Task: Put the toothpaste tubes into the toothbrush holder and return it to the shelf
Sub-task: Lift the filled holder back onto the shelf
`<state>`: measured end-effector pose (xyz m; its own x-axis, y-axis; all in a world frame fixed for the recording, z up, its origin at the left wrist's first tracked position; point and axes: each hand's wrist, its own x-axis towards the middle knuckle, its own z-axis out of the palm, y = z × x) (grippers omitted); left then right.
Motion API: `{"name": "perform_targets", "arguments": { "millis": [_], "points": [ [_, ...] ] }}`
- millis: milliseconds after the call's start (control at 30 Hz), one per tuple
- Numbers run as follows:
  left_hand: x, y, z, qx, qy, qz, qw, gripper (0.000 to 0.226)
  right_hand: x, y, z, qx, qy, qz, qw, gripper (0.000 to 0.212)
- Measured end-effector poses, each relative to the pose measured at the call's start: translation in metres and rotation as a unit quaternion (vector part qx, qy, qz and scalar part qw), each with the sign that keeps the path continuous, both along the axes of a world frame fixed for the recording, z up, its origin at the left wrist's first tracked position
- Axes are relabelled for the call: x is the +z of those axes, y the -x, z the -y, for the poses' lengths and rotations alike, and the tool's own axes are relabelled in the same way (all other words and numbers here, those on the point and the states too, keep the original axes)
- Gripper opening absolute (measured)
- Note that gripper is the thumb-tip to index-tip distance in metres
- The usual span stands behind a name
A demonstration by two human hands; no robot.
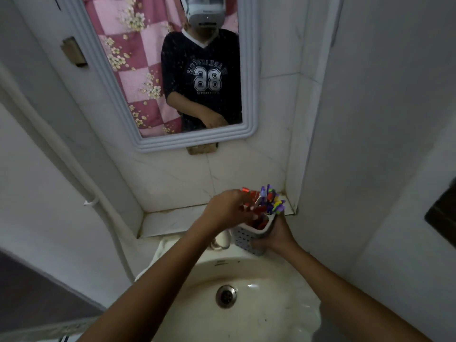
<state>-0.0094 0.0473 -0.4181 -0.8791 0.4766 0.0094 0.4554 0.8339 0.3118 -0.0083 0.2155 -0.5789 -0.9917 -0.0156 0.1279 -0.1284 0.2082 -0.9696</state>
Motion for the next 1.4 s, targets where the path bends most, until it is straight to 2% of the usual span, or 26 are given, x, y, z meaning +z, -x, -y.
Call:
{"name": "perform_targets", "arguments": {
  "millis": [67,133,200,300,400,467,600,667,733,800,933,1000,1100,1233,1300,1400],
  "points": [
    [0.023,0.003,0.005,-0.021,-0.056,-0.038,0.997,0.044,0.032,0.004,-0.007,-0.007,0.007,0.009,1.000,0.102],
    [0.052,0.005,0.010,-0.040,-0.091,-0.071,0.992,0.046,0.070,0.007,-0.014,-0.021,0.034,-0.029,0.999,0.102],
    [0.089,0.009,0.016,-0.050,-0.125,-0.120,0.984,0.046,0.111,0.015,-0.025,-0.061,-0.012,-0.060,0.996,0.097],
    [0.156,0.014,0.020,-0.073,-0.132,-0.196,0.969,0.048,0.191,0.018,-0.038,-0.085,-0.037,-0.108,0.990,0.093],
    [0.224,0.021,0.021,-0.078,-0.094,-0.287,0.950,0.052,0.272,0.019,-0.044,-0.107,-0.053,-0.167,0.979,0.088],
    [0.281,0.028,0.024,-0.086,-0.076,-0.361,0.925,0.054,0.340,0.022,-0.050,-0.128,-0.052,-0.218,0.966,0.085],
    [0.400,0.036,0.028,-0.049,-0.051,-0.514,0.855,0.059,0.483,0.013,-0.057,-0.140,-0.077,-0.294,0.942,0.097],
    [0.451,0.040,0.033,-0.009,-0.030,-0.583,0.812,0.063,0.548,0.007,-0.059,-0.135,-0.092,-0.331,0.929,0.077],
    [0.489,0.054,0.039,0.046,0.003,-0.599,0.799,0.071,0.604,-0.002,-0.057,-0.143,-0.095,-0.333,0.927,0.061],
    [0.516,0.073,0.046,0.097,0.053,-0.590,0.800,0.081,0.653,-0.005,-0.055,-0.165,-0.091,-0.324,0.927,0.059],
    [0.535,0.102,0.052,0.135,0.103,-0.548,0.819,0.094,0.733,-0.007,-0.046,-0.220,-0.092,-0.330,0.913,0.100],
    [0.531,0.112,0.053,0.128,0.076,-0.552,0.821,0.093,0.760,-0.004,-0.039,-0.243,-0.089,-0.333,0.907,0.104],
    [0.522,0.119,0.052,0.121,0.031,-0.564,0.816,0.093,0.788,0.010,-0.028,-0.291,-0.098,-0.345,0.887,0.106],
    [0.522,0.121,0.050,0.124,0.022,-0.556,0.821,0.093,0.803,0.050,-0.021,-0.362,-0.128,-0.324,0.865,0.128],
    [0.523,0.121,0.053,0.115,0.020,-0.554,0.824,0.091,0.800,0.068,-0.015,-0.391,-0.144,-0.301,0.858,0.126],
    [0.525,0.122,0.056,0.100,0.015,-0.546,0.832,0.090,0.793,0.092,-0.007,-0.479,-0.169,-0.287,0.812,0.118]
  ]
}}
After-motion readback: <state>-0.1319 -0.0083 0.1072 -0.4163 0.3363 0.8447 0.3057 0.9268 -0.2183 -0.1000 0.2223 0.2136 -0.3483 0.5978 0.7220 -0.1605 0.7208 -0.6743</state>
